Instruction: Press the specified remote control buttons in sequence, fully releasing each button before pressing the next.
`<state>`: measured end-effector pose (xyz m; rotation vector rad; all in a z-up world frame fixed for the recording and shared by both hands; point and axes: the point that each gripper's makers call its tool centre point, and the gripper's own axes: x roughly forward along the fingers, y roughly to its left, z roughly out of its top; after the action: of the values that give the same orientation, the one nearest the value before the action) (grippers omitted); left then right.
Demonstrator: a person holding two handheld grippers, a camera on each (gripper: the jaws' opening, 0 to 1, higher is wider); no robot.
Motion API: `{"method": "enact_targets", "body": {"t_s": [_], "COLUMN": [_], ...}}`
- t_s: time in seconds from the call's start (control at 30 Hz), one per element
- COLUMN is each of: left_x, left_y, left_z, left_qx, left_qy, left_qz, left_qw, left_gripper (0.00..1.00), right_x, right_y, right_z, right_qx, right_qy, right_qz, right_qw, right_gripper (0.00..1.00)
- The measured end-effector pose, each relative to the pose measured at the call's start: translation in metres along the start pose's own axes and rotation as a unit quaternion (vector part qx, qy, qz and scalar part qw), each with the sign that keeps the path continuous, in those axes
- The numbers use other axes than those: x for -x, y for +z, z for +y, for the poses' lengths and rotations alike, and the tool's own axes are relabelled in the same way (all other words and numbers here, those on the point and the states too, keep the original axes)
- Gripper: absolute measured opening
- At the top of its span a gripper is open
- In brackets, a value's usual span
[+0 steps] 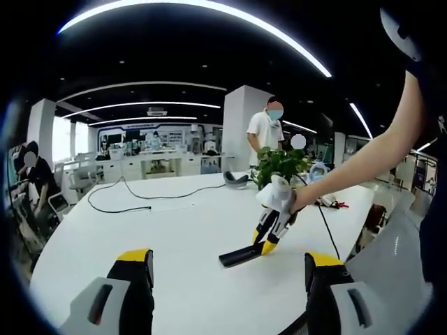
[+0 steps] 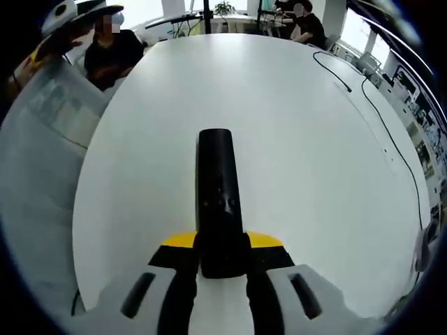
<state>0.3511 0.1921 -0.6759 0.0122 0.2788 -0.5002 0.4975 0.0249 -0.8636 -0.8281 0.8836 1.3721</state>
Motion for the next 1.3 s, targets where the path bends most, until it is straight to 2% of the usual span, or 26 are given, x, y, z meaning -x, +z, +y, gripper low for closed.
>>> {"method": "enact_targets", "body": {"t_s": [0.6, 0.8, 0.93, 1.07, 1.13, 1.2, 1.3], "left_x": [0.001, 0.0, 0.0, 0.0, 0.0, -0.001, 0.003], "left_y": [0.001, 0.001, 0.001, 0.001, 0.001, 0.001, 0.007], "left_z": [0.004, 0.004, 0.005, 0.005, 0.004, 0.004, 0.011], "left_qx": [0.006, 0.006, 0.008, 0.01, 0.01, 0.009, -0.009], "left_qy": [0.008, 0.008, 0.009, 0.01, 0.008, 0.008, 0.039], "left_qz": [-0.002, -0.001, -0.002, -0.003, -0.002, -0.001, -0.009], "left_qw": [0.9999, 0.9999, 0.9999, 0.9999, 0.9999, 0.9999, 0.9991], "left_gripper": [0.94, 0.94, 0.94, 0.94, 0.94, 0.94, 0.87], "right_x": [-0.001, -0.001, 0.001, 0.013, 0.019, 0.027, 0.037], "right_y": [0.002, 0.003, 0.002, 0.009, 0.01, 0.01, 0.009], "right_z": [-0.014, -0.012, -0.011, -0.011, -0.005, -0.006, 0.0], "right_qx": [0.005, 0.01, -0.029, -0.073, -0.117, -0.129, -0.161], "right_qy": [0.003, -0.006, -0.01, -0.027, -0.025, -0.045, -0.059], "right_qz": [0.006, 0.012, 0.009, -0.03, -0.048, -0.071, -0.097], "right_qw": [1.0, 0.9999, 0.9995, 0.9965, 0.9917, 0.988, 0.9805], "right_gripper": [0.24, 0.25, 0.25, 0.26, 0.32, 0.36, 0.39]}}
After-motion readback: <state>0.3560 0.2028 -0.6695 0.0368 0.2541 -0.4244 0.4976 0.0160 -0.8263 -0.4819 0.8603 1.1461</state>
